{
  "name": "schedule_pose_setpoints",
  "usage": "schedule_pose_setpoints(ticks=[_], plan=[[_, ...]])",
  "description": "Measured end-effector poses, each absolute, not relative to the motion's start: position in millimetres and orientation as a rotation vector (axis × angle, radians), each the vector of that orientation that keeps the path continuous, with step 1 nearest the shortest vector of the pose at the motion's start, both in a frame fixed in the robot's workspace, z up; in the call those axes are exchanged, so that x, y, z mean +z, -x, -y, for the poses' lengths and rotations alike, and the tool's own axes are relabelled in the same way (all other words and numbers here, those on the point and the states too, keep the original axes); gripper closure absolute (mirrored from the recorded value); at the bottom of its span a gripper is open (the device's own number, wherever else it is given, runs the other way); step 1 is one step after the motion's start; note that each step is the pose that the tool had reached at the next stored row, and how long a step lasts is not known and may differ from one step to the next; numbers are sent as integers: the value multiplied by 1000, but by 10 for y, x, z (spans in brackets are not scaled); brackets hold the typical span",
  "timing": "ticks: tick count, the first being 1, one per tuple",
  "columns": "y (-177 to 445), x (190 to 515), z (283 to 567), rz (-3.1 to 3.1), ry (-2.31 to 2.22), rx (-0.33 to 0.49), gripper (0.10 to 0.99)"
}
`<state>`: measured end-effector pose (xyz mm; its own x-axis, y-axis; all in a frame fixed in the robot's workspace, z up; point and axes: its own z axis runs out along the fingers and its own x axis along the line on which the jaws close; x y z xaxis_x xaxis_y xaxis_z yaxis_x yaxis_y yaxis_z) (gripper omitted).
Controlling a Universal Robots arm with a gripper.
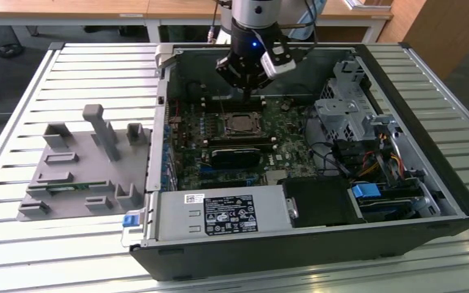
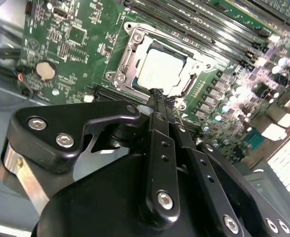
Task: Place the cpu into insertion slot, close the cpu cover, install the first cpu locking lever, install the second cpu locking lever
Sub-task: 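Install the first cpu locking lever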
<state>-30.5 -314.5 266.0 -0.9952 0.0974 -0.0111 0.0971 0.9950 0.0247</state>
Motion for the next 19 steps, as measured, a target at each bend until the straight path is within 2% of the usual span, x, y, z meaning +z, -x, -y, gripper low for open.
schedule_pose_setpoints(ticks=[19], plan=[[778,2640,3145,-3116,-150,50,980]])
